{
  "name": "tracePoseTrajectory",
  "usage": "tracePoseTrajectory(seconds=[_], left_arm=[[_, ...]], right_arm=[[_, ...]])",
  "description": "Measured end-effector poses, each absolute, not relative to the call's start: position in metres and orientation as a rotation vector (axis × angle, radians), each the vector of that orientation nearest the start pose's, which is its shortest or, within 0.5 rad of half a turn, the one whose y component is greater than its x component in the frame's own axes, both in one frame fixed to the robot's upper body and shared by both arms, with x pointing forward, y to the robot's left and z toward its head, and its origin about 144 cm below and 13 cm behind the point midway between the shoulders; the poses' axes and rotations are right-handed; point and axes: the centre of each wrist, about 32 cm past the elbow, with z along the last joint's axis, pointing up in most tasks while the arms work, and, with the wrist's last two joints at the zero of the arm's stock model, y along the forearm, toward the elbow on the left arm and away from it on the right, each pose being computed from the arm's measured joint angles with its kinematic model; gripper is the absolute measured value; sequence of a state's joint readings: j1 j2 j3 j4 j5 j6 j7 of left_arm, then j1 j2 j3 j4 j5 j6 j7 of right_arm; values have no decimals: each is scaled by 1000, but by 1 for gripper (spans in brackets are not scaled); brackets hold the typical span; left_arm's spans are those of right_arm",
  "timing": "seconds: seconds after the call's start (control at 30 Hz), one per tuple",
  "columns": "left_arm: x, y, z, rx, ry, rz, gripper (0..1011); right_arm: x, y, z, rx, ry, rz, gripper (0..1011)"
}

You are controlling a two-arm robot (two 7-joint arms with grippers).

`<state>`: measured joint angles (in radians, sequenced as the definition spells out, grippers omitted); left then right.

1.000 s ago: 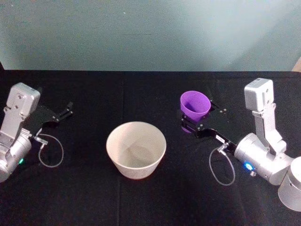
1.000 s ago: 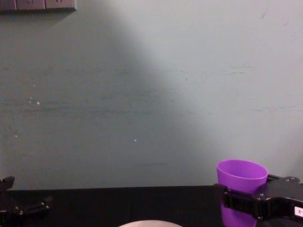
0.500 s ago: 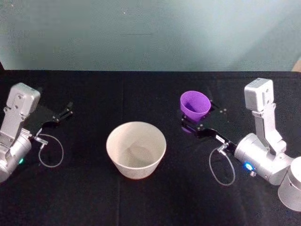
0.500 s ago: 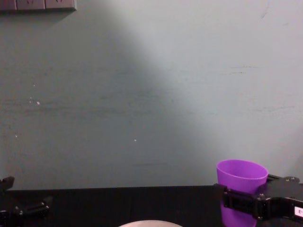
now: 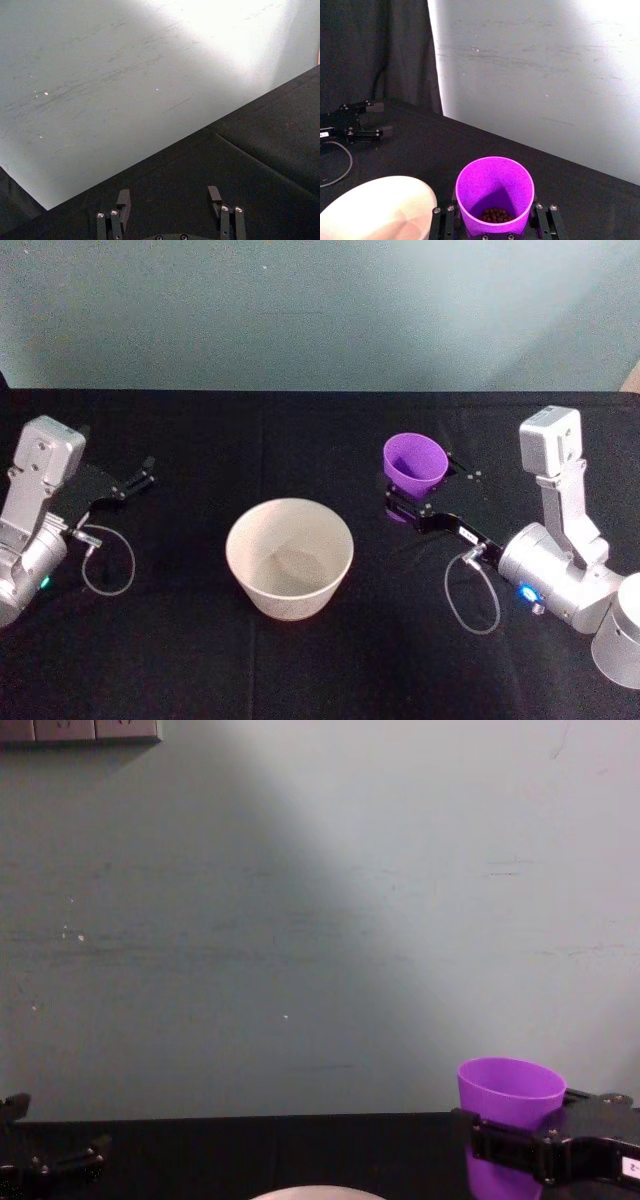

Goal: Pick up the cup and pour the mung beans from the cup into the bowl.

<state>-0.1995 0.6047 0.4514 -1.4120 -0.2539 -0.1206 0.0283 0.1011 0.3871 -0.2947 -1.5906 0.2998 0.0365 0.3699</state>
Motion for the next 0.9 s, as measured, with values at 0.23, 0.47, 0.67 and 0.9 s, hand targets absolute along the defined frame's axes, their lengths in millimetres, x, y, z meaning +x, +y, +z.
tracePoseTrajectory(seconds=[0.23,0.47,0.67,0.9], left_arm=[[489,310,1140,304,-285,1248,1000],[489,310,1140,304,-285,1248,1000],[489,310,1140,304,-285,1248,1000],[489,310,1140,304,-285,1248,1000]], right_arm=[[475,-249,1167,-98,-46,-922,729],[475,-249,1167,-98,-46,-922,729],[475,-249,1167,-98,-46,-922,729],[475,-249,1167,-98,-46,-922,729]])
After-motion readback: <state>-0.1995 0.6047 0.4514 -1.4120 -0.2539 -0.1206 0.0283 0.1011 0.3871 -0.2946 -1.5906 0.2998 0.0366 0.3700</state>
